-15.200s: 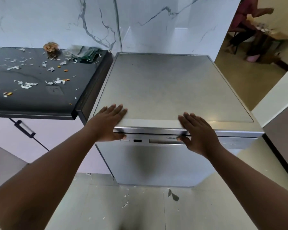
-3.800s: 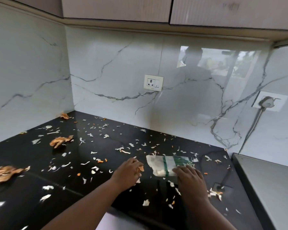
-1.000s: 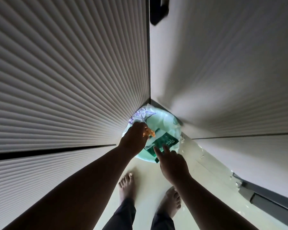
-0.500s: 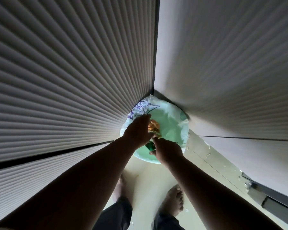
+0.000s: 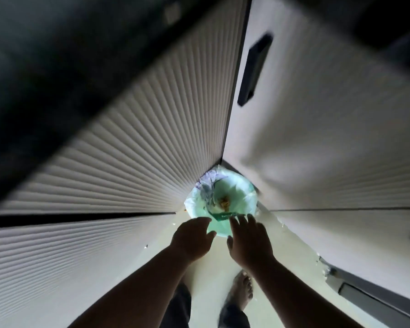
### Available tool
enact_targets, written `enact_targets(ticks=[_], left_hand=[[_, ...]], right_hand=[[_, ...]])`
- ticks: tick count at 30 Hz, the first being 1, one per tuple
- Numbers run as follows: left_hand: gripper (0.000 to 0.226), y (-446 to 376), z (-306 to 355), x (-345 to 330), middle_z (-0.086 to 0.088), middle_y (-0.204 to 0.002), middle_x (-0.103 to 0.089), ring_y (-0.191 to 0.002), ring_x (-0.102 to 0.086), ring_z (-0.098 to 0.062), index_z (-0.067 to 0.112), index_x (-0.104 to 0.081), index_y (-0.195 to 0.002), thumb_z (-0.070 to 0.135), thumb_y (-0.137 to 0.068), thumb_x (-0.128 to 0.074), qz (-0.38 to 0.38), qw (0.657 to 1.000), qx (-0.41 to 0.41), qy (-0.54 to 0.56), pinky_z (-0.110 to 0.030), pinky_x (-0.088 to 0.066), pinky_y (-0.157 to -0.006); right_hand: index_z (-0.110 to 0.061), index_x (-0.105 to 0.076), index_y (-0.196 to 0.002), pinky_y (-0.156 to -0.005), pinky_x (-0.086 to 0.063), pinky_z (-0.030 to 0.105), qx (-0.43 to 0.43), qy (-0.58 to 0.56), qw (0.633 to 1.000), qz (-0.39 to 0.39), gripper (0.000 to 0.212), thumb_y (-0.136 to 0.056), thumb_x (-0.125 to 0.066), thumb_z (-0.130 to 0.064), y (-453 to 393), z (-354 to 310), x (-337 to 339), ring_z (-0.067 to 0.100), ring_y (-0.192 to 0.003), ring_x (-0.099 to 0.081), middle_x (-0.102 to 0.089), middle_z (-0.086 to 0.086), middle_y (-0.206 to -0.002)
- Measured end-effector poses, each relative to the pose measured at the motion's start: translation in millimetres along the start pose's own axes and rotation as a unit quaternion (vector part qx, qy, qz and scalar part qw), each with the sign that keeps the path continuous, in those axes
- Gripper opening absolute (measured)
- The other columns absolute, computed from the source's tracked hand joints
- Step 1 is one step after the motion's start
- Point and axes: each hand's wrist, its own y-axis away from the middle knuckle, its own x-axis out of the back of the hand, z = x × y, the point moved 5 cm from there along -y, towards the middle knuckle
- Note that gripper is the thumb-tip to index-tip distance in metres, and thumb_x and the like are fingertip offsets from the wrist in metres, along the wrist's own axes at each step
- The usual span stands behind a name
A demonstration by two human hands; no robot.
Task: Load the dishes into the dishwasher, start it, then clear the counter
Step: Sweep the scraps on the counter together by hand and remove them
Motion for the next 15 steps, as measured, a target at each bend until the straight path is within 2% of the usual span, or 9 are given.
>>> enact_targets(ticks=[2,3,5,6,8,10,13,15], left_hand=[[0.057,33.1,23.2,38.6,-0.003,-0.128,-0.063,-0.118,-0.060,-0.020,0.014,-0.060,-0.128,0.051,-0.090,-0.037,0.055,0.997,-0.043,-0.029,-0.030,-0.044,-0.100],[0.051,45.6,33.5,57.0,-0.002,-0.108,-0.071,-0.098,-0.069,-0.019,0.014,-0.070,-0.110,0.050,-0.083,-0.045,0.092,0.992,-0.077,-0.036,-0.028,-0.054,-0.085],[0.025,81.2,60.9,110.0,0.004,-0.079,-0.072,-0.070,-0.071,-0.014,0.018,-0.075,-0.082,0.036,-0.065,-0.074,0.159,0.977,-0.134,-0.041,-0.023,-0.057,-0.062],[0.019,100.0,77.0,139.8,0.004,-0.075,-0.070,-0.068,-0.070,-0.014,0.019,-0.073,-0.078,0.025,-0.060,-0.077,0.184,0.967,-0.166,-0.057,-0.022,-0.056,-0.061],[0.018,129.8,106.0,190.4,-0.002,-0.087,-0.068,-0.081,-0.067,-0.022,0.014,-0.067,-0.093,0.015,-0.077,-0.060,0.195,0.960,-0.196,-0.045,-0.030,-0.055,-0.072],[0.034,158.5,120.0,240.3,-0.007,-0.102,-0.066,-0.093,-0.065,-0.027,0.012,-0.061,-0.109,0.027,-0.088,-0.039,0.272,0.943,-0.189,-0.040,-0.035,-0.055,-0.078],[0.041,200.3,132.9,307.6,-0.002,-0.110,-0.069,-0.099,-0.065,-0.019,0.015,-0.064,-0.112,0.030,-0.084,-0.037,0.360,0.905,-0.223,0.031,-0.024,-0.047,-0.089],[0.053,227.7,135.5,349.7,-0.002,-0.126,-0.063,-0.117,-0.058,-0.015,0.016,-0.061,-0.124,0.030,-0.084,-0.030,0.403,0.885,-0.228,0.055,-0.019,-0.036,-0.103]], right_hand=[[-0.004,-0.062,-0.115,-0.076,-0.054,0.045,0.028,0.001,0.999,0.033,0.053,-0.069,-0.070,-0.030,24.6,-14.1,44.0,0.040,-0.103,-0.063,-0.067,0.017,-0.110],[-0.003,-0.061,-0.117,-0.079,-0.054,0.047,0.038,0.004,0.999,0.039,0.052,-0.073,-0.061,-0.031,32.9,-19.4,59.0,0.041,-0.105,-0.063,-0.066,0.019,-0.113],[-0.002,-0.064,-0.118,-0.085,-0.053,0.049,0.048,0.010,0.998,0.031,0.052,-0.078,-0.045,-0.031,42.8,-33.4,102.6,0.042,-0.108,-0.061,-0.065,0.020,-0.117],[-0.002,-0.064,-0.119,-0.088,-0.051,0.048,0.051,0.017,0.997,0.048,0.054,-0.080,-0.039,-0.029,43.1,-41.5,125.3,0.042,-0.109,-0.060,-0.064,0.021,-0.119],[-0.002,-0.057,-0.129,-0.100,-0.044,0.047,0.071,0.038,0.994,0.069,0.062,-0.083,-0.029,-0.032,36.5,-56.8,165.9,0.041,-0.116,-0.055,-0.058,0.020,-0.128],[-0.001,-0.057,-0.130,-0.104,-0.042,0.047,0.094,0.061,0.988,0.106,0.066,-0.081,-0.029,-0.037,32.3,-71.5,221.5,0.039,-0.118,-0.055,-0.059,0.020,-0.127],[-0.002,-0.072,-0.103,-0.078,-0.058,0.038,0.132,0.042,0.966,0.217,0.054,-0.072,-0.040,-0.033,58.4,-100.0,339.0,0.036,-0.092,-0.067,-0.071,0.015,-0.097],[-0.004,-0.074,-0.100,-0.078,-0.058,0.036,0.159,0.062,0.941,0.292,0.051,-0.072,-0.041,-0.032,76.9,-121.8,403.0,0.029,-0.087,-0.069,-0.072,0.011,-0.093]])
